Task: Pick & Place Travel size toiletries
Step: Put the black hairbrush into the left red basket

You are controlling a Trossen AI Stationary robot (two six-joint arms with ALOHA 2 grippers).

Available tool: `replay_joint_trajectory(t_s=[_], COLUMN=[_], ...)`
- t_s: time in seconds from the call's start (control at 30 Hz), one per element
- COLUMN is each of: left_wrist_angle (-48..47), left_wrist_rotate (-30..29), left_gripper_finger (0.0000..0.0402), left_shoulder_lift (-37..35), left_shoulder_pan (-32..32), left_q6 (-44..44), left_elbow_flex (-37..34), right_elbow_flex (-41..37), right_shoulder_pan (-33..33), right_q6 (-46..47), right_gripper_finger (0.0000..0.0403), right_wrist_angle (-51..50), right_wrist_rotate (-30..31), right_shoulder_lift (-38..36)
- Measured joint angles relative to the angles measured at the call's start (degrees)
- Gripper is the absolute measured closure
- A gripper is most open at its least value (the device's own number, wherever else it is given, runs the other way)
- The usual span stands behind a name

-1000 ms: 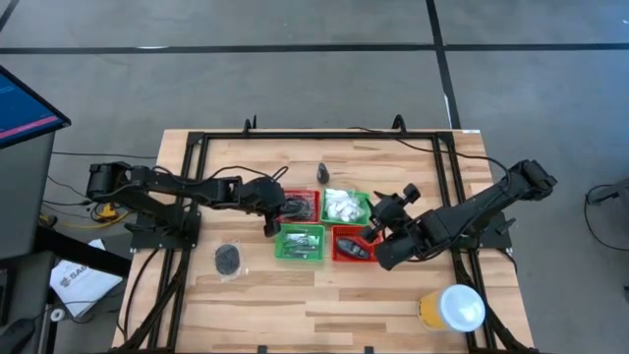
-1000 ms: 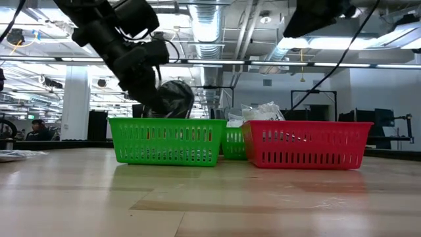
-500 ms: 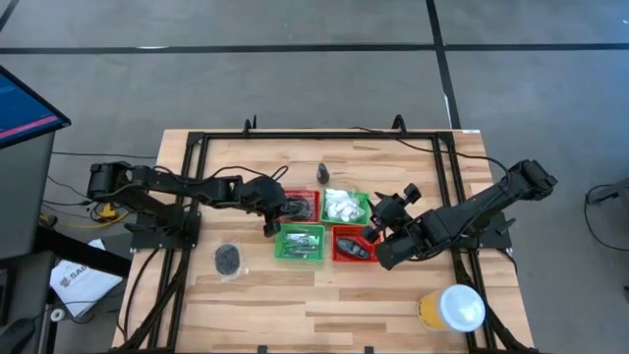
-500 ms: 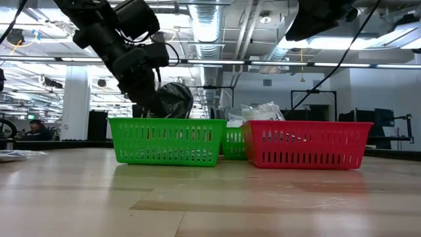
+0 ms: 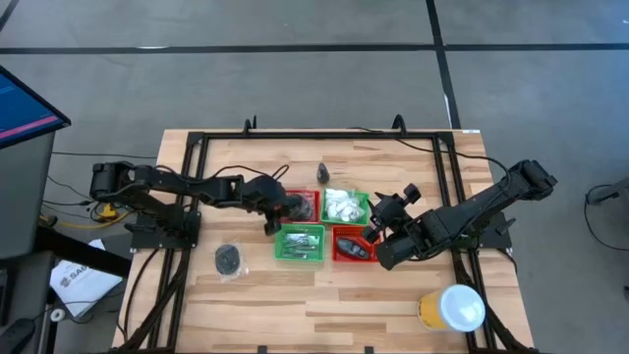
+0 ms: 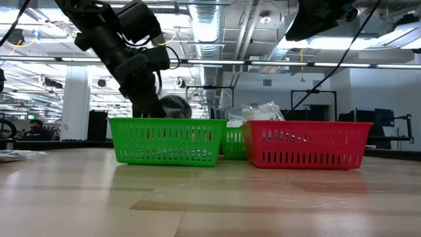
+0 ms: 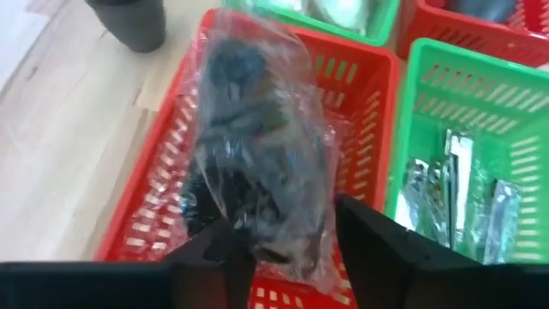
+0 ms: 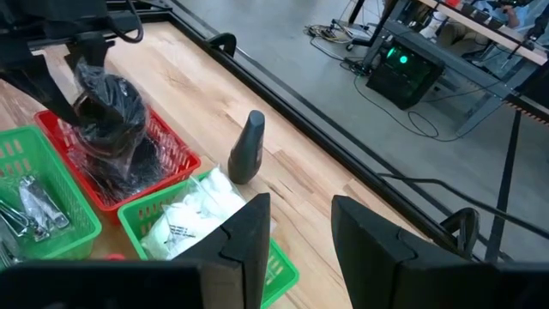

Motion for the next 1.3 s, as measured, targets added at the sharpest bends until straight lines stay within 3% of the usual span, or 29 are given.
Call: replay_joint_trajectory(t_s=[0.27,0.77,0.93,1.03,1.3], left_wrist_angle=[0.86,5.18,-1.89,-5.85,-18.49], left_wrist_rotate=[-0.4,-4.02,-3.9,-3.92,-1.6], left_gripper_finger=[0.0218,0.0218,0.0225,0.0229,0.0234], left_shoulder_lift=[0.0,-0.14,-4.36,-7.3,-11.08], left_shoulder_pan=[2.19,4.83,3.43,1.57,-8.54], left_q6=[0.01,1.52,2.39,-1.34,-8.3], left_elbow_flex=[0.0,0.0,0.02,0.02,0.02], right_elbow_flex=[0.0,0.02,0.04,0.04,0.04], right_shoulder_pan=[0.0,-0.02,-0.02,-0.04,0.0], right_q6=[-0.09,-0.09,-0.1,-0.09,0.71], right_gripper_finger=[0.0287,0.0287,0.0287,0.0287,0.0287], right_wrist_angle=[0.0,0.0,-0.37,-0.37,-0.31], right_wrist_rotate=[-0.02,-0.24,-0.97,-1.03,-1.17], right_shoulder_lift=[0.0,0.0,0.02,0.02,0.02])
